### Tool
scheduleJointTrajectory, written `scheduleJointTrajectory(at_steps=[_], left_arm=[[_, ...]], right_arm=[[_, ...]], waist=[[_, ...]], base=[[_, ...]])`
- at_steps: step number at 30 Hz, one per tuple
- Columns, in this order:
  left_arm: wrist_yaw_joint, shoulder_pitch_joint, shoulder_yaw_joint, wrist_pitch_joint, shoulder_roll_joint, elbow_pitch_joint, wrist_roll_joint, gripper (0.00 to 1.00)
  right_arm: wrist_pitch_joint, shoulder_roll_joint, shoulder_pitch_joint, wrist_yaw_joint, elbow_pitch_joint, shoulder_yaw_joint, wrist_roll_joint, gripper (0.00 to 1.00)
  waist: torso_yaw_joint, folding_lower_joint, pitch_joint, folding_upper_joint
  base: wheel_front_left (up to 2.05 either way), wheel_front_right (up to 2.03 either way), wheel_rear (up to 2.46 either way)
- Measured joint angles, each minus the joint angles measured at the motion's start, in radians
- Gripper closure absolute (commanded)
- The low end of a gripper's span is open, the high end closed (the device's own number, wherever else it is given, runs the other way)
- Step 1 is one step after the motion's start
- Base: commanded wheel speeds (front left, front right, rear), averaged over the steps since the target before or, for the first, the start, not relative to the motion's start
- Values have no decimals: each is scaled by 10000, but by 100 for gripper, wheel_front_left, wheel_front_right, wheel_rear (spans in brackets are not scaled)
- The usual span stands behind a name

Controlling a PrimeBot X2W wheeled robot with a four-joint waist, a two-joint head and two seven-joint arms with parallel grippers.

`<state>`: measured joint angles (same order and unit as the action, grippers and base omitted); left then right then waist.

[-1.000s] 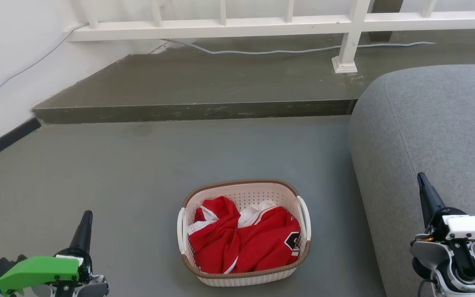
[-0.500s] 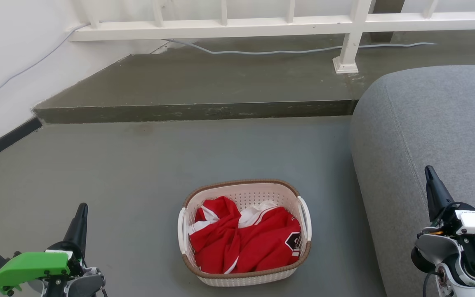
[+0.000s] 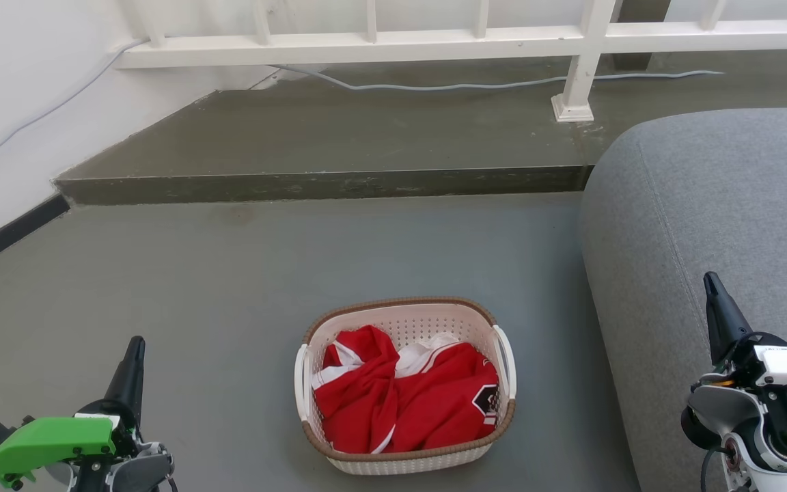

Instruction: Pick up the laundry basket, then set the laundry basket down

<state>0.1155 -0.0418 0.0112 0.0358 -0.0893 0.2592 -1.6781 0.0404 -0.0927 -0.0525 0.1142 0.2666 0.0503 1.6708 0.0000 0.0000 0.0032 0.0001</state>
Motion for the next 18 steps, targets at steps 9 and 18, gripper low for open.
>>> scheduleJointTrajectory(at_steps=[9,18], left_arm=[[35,-4,-13,0,0,44,0,100],[36,-8,-23,2,0,96,0,100]], right_arm=[[0,2,-3,0,29,12,0,100],[2,2,-6,2,44,15,0,100]], waist=[[0,0,-2,0],[0,0,-3,0]], base=[[0,0,0],[0,0,0]])
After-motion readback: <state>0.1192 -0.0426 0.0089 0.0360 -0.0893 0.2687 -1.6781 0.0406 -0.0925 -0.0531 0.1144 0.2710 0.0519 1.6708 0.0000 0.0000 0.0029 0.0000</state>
